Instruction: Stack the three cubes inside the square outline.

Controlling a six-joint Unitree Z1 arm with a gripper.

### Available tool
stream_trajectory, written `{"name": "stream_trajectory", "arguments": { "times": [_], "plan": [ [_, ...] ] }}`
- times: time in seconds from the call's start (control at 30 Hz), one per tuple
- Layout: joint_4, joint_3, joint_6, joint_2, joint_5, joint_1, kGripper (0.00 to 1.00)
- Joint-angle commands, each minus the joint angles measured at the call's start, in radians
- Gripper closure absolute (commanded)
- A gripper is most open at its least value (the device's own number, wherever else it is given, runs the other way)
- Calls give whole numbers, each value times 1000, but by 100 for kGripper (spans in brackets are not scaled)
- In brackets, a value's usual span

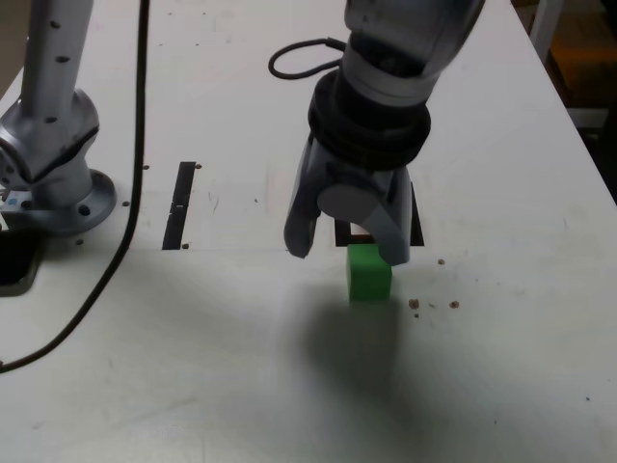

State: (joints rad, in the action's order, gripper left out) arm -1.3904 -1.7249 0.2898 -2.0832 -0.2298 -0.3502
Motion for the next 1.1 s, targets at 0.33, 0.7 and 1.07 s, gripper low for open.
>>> {"name": "stream_trajectory", "arguments": {
  "times": [0.33, 0.7, 1.07],
  "plan": [
    [49, 13, -33, -55, -20, 4, 22],
    [84, 14, -65, -85, -22, 29, 21],
    [95, 15, -87, -124, -29, 43, 22]
  ]
}}
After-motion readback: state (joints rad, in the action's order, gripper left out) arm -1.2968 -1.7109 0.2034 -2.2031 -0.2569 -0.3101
